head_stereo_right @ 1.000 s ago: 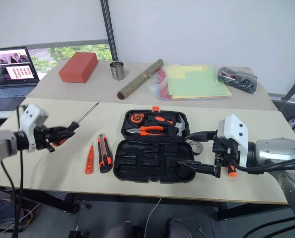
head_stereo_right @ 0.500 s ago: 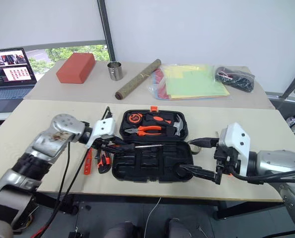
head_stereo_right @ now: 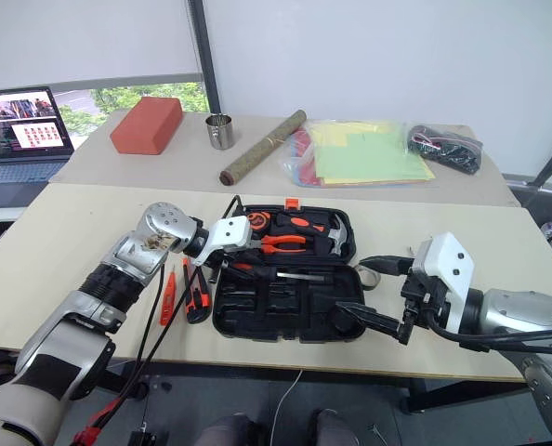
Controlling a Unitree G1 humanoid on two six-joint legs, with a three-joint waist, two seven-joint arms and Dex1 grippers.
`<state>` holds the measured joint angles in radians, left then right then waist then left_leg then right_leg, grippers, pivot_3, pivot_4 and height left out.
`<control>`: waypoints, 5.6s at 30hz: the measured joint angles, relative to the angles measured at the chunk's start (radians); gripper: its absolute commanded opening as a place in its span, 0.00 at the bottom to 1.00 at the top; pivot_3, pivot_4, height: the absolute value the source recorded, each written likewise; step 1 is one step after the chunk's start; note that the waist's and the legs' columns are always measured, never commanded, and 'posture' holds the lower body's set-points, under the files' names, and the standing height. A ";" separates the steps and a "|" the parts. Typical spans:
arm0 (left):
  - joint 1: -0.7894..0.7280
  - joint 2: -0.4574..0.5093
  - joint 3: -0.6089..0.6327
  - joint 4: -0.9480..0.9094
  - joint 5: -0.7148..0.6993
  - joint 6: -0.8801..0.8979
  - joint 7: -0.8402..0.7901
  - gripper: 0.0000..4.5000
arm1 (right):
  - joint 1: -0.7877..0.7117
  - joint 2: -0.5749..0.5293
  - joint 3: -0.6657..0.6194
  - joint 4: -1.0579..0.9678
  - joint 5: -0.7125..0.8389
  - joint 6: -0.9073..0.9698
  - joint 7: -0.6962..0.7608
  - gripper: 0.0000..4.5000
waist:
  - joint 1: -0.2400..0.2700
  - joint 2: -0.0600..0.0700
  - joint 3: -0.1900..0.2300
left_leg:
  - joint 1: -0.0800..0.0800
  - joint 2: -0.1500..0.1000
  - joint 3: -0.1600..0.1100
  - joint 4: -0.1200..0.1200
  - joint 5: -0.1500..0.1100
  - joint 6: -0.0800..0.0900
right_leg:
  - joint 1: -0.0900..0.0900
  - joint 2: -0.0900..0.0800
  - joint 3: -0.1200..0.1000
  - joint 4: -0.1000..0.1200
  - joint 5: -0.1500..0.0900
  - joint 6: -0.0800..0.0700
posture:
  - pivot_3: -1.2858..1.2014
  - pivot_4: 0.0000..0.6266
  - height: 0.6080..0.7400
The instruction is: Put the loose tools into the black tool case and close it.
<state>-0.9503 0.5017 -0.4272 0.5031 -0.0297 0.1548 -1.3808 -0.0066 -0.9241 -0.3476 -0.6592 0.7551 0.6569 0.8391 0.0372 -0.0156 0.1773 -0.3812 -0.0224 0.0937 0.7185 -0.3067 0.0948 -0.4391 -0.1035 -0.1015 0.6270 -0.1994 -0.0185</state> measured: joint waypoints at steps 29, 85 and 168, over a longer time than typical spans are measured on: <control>-0.002 -0.089 -0.001 0.038 0.110 -0.091 0.101 0.01 | 0.019 0.028 -0.020 0.002 0.035 0.006 -0.069 1.00 | 0.006 0.000 -0.003 | -0.002 -0.001 -0.003 0.010 -0.004 0.007 | 0.004 -0.003 -0.002 -0.001 0.003 0.006 | 0.52 0.24 0.97; 0.255 0.208 0.273 -0.581 -0.462 0.443 -0.017 1.00 | 0.091 0.377 -0.029 0.447 -0.338 -0.094 -0.428 0.23 | -0.026 0.006 -0.003 | 0.001 -0.001 0.000 0.007 -0.002 0.002 | 0.002 0.002 0.005 0.002 0.001 0.005 | 0.52 0.24 0.97; 0.575 0.398 0.577 -0.696 -0.523 0.502 0.217 1.00 | -0.621 0.378 0.524 0.619 -0.468 -0.151 0.264 0.27 | -0.055 0.010 0.000 | 0.009 -0.002 -0.001 -0.003 0.000 -0.002 | 0.004 0.000 0.002 0.002 -0.001 0.000 | 0.52 0.24 0.97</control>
<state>-0.3750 0.8996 0.1500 -0.1925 -0.5522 0.6567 -1.1643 -0.6278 -0.5458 0.1767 -0.0404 0.2870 0.5062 1.1034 -0.0179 -0.0057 0.1777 -0.3724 -0.0241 0.0923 0.7150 -0.3068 0.0931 -0.4353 -0.1034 -0.0994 0.6287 -0.2007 -0.0184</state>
